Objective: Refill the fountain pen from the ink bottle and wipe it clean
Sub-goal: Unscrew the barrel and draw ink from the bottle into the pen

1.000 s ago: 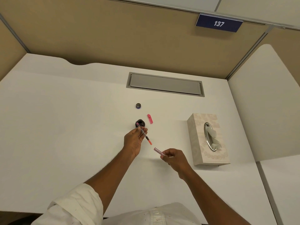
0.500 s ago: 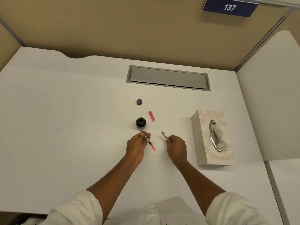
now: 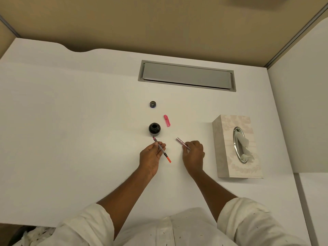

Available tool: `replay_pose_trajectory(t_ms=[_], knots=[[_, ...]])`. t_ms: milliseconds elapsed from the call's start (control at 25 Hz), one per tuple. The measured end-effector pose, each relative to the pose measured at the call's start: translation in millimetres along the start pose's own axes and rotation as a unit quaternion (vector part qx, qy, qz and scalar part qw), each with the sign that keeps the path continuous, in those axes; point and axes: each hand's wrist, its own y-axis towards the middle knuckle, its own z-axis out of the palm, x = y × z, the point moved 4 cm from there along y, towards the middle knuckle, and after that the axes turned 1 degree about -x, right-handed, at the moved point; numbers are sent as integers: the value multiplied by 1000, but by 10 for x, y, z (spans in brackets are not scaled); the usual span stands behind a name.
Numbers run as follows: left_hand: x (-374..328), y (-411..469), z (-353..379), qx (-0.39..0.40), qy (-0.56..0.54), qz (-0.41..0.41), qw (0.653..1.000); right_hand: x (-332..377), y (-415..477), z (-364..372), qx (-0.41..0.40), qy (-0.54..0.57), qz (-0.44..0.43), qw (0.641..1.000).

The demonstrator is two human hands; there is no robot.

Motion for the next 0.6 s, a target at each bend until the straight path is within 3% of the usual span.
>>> replay_pose_trajectory(t_ms=[600], knots=[[-23, -49, 64, 4, -15, 4, 1000, -40, -44, 31, -3, 26, 9, 1000]])
